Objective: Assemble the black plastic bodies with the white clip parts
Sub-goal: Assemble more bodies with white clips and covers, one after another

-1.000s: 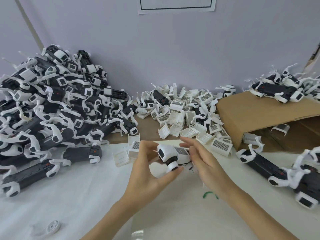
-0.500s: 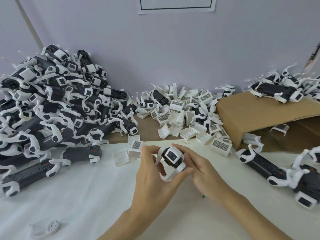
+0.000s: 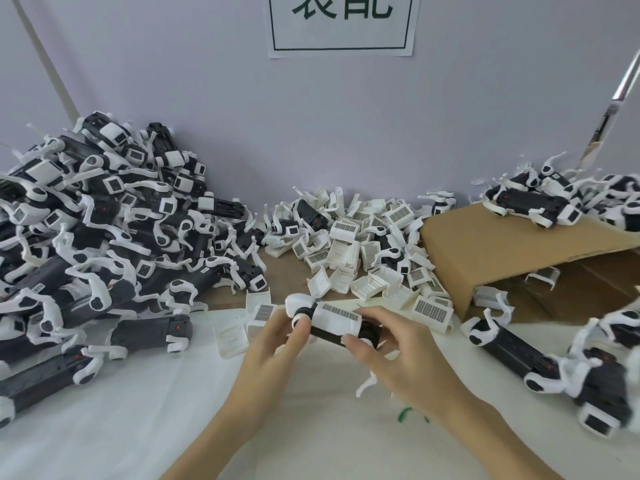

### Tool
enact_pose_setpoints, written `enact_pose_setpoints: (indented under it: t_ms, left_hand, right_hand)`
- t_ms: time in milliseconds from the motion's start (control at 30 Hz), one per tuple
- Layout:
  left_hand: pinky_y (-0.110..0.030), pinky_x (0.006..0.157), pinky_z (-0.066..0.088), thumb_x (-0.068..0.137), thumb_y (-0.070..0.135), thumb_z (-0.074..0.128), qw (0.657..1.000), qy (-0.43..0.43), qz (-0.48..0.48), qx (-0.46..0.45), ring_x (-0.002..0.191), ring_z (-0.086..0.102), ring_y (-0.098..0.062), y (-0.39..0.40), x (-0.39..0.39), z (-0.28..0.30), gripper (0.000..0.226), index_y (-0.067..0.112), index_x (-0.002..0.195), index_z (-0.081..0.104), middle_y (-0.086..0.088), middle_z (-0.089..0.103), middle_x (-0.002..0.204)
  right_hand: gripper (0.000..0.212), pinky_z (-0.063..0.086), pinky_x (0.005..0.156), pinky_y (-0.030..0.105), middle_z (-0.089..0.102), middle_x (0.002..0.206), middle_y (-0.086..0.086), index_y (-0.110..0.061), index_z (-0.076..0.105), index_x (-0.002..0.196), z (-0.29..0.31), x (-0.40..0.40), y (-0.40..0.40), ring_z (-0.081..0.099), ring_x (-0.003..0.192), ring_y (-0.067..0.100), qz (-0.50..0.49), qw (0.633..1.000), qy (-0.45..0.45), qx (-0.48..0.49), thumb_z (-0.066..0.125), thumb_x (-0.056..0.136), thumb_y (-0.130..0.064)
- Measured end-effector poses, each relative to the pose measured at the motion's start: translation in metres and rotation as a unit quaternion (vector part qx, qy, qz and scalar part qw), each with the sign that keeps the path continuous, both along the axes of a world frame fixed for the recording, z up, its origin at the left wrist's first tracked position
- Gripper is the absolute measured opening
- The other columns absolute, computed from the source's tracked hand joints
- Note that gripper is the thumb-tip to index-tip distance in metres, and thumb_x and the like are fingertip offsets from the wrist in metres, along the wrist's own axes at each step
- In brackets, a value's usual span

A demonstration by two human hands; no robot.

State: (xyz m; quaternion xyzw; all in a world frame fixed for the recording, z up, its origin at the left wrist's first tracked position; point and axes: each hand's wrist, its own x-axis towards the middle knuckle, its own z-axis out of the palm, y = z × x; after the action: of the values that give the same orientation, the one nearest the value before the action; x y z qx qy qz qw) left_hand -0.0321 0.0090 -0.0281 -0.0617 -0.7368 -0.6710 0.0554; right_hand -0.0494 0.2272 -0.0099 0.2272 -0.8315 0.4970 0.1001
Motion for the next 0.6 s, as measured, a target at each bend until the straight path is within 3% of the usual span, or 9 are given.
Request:
enact_pose_setpoints:
  t_ms: [67,100,167,233,300,367,400,500,600]
  left_hand:
    - [-0.029,0.097,0.048,0.091,0.074,0.055,0.999,0.008,0.020,-0.044,0.113,0.067,-0.005,-0.001,-0.001,-0.002,0.050,0.040,0.125,0.069,0.014,0.073,0.117]
    - [-0.025,0.095,0.049,0.094,0.074,0.055,0.998,0.006,0.033,-0.046,0.111,0.067,-0.003,-0.001,-0.001,-0.004,0.046,0.044,0.126,0.068,0.017,0.073,0.118]
    - [-0.020,0.093,0.047,0.096,0.071,0.054,0.998,-0.004,0.064,-0.023,0.107,0.067,0.000,0.001,-0.001,-0.004,0.041,0.047,0.128,0.064,0.021,0.071,0.118]
    - [-0.013,0.085,0.046,0.087,0.065,0.052,0.996,-0.008,0.087,-0.007,0.101,0.067,-0.001,0.001,-0.002,-0.003,0.046,0.042,0.125,0.066,0.021,0.072,0.112]
    - [-0.011,0.080,0.047,0.086,0.062,0.051,0.996,-0.005,0.087,-0.012,0.094,0.068,-0.003,0.003,-0.003,-0.001,0.046,0.031,0.114,0.071,0.021,0.073,0.104]
    - [-0.014,0.082,0.051,0.088,0.058,0.051,0.996,0.000,0.084,-0.023,0.091,0.068,-0.005,0.003,-0.003,-0.001,0.044,0.024,0.105,0.075,0.018,0.074,0.101]
    - [-0.017,0.083,0.052,0.090,0.056,0.052,0.996,0.005,0.081,-0.031,0.092,0.068,-0.006,0.003,-0.003,-0.001,0.042,0.023,0.103,0.075,0.015,0.074,0.100]
    - [-0.019,0.079,0.051,0.095,0.048,0.056,0.994,0.023,0.069,-0.077,0.090,0.066,-0.010,0.004,-0.005,-0.004,0.032,0.021,0.097,0.073,0.009,0.074,0.095]
    - [-0.020,0.070,0.047,0.103,0.028,0.066,0.986,0.049,0.084,-0.138,0.082,0.063,-0.013,0.003,-0.009,-0.011,0.016,0.020,0.090,0.072,0.007,0.072,0.089]
  right_hand:
    - [0.038,0.052,0.067,0.023,0.070,0.079,-0.013,-0.032,0.071,0.097,0.005,-0.005,0.005,0.067,0.070,0.012,-0.055,0.991,0.062,0.103,0.061,0.088,-0.068]
    - [0.042,0.051,0.061,0.024,0.070,0.074,-0.010,-0.029,0.071,0.092,0.010,-0.009,0.008,0.067,0.063,0.013,-0.068,0.991,0.039,0.110,0.060,0.089,-0.069]
    - [0.053,0.052,0.049,0.028,0.074,0.072,0.004,-0.016,0.074,0.088,0.025,-0.026,0.012,0.068,0.050,0.020,-0.075,0.992,-0.101,0.025,0.066,0.088,-0.069]
    - [0.054,0.050,0.041,0.026,0.074,0.084,0.027,-0.006,0.073,0.096,0.048,-0.050,0.024,0.069,0.049,0.028,-0.060,0.960,-0.234,-0.143,0.065,0.093,-0.059]
    - [0.044,0.058,0.050,0.028,0.067,0.108,0.034,-0.002,0.065,0.114,0.074,-0.075,0.048,0.077,0.071,0.025,-0.019,0.890,-0.254,-0.378,0.048,0.108,-0.042]
    - [0.074,0.065,0.080,0.041,0.062,0.129,0.035,0.005,0.042,0.137,0.092,-0.095,0.072,0.073,0.110,0.040,0.054,0.780,-0.267,-0.563,0.040,0.105,-0.061]
    - [0.087,0.063,0.088,0.047,0.059,0.132,0.039,0.005,0.034,0.139,0.093,-0.103,0.079,0.067,0.119,0.048,0.077,0.758,-0.288,-0.580,0.038,0.099,-0.072]
    - [0.087,0.064,0.079,0.046,0.064,0.131,0.036,0.001,0.032,0.149,0.072,-0.110,0.071,0.068,0.118,0.047,0.083,0.799,-0.325,-0.498,0.045,0.098,-0.069]
    - [0.066,0.063,0.070,0.035,0.073,0.118,0.023,0.002,0.054,0.143,0.036,-0.106,0.050,0.076,0.097,0.032,0.071,0.827,-0.321,-0.457,0.055,0.101,-0.049]
